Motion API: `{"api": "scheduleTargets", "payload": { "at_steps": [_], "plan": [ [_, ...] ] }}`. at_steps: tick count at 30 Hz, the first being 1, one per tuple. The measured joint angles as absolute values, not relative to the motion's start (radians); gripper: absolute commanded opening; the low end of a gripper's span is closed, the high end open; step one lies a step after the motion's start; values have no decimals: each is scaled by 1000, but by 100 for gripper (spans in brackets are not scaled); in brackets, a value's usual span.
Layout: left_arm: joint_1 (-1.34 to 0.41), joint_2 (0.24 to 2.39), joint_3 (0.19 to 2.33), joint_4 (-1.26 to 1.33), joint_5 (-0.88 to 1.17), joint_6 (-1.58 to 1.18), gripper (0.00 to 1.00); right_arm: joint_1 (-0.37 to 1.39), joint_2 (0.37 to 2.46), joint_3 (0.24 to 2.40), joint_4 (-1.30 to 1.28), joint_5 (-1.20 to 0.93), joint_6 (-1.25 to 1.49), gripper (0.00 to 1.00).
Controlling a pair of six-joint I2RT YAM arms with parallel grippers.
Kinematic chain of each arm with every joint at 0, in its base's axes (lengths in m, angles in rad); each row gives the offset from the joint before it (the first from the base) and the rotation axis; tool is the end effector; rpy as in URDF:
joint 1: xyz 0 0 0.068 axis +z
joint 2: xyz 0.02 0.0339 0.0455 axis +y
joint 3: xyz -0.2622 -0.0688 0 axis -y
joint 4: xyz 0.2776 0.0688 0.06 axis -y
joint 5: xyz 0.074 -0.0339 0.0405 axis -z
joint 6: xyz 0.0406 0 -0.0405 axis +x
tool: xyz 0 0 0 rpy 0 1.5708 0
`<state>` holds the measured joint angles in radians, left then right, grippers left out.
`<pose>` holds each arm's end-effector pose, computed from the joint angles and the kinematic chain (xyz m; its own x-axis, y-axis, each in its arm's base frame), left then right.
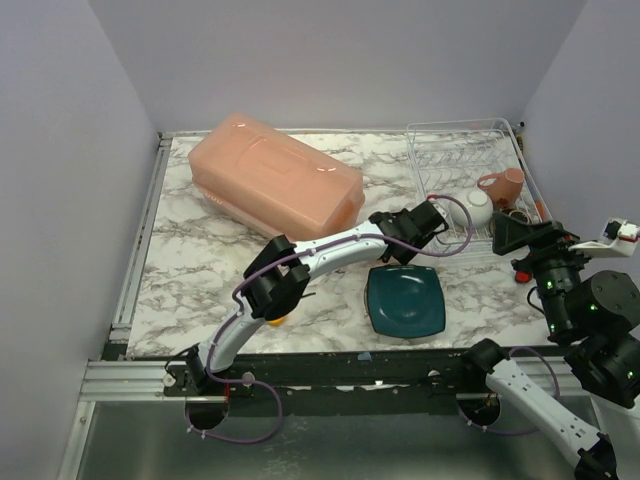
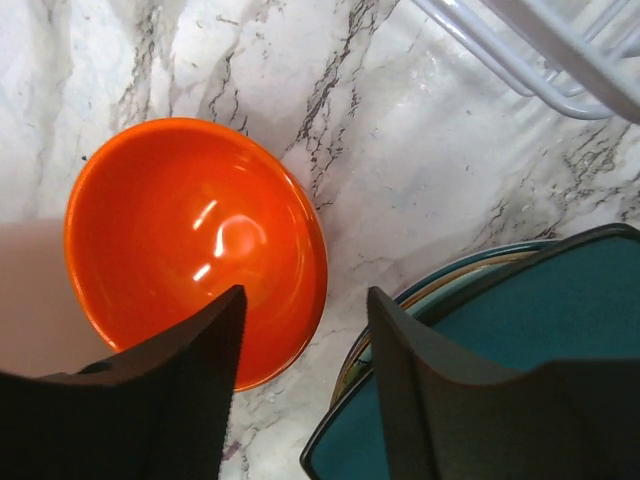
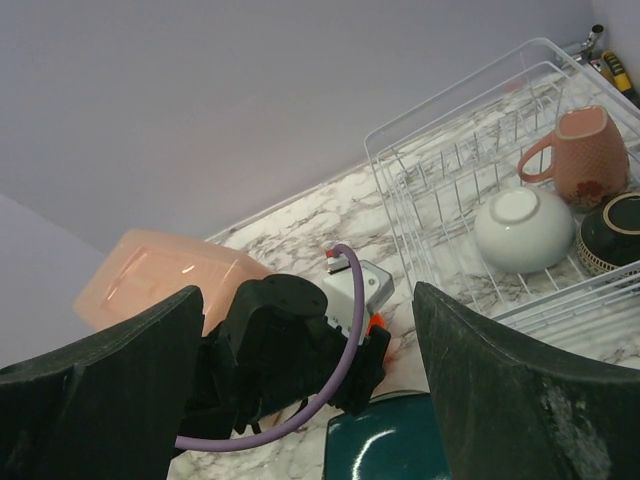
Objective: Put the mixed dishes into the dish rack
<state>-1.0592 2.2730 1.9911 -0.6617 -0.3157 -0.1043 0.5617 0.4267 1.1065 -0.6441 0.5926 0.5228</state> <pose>0.2748 -0.4636 0.2029 -0.4712 0.6372 -0.6099 0.6944 0.6944 0.1889 0.0689 0.0165 0.4470 0.0414 0.5154 -0.8559 0.0114 0.8564 0.5163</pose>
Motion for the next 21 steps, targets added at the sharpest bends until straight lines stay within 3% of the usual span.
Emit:
{"api": "scheduleTargets", "payload": {
  "at_steps": [4,13,21],
  "plan": [
    [-1057,2305,1991,-660,-318,-97,36,562,428,1103,-646,579,524,88],
    [-1058,2332,1991,-656,-331,-59,0,562,445,1088,-647,558,532,88],
    [-1058,2277,1988,-693,-316,-47,0,562,467,1088,-648,555,532,88]
  ]
}}
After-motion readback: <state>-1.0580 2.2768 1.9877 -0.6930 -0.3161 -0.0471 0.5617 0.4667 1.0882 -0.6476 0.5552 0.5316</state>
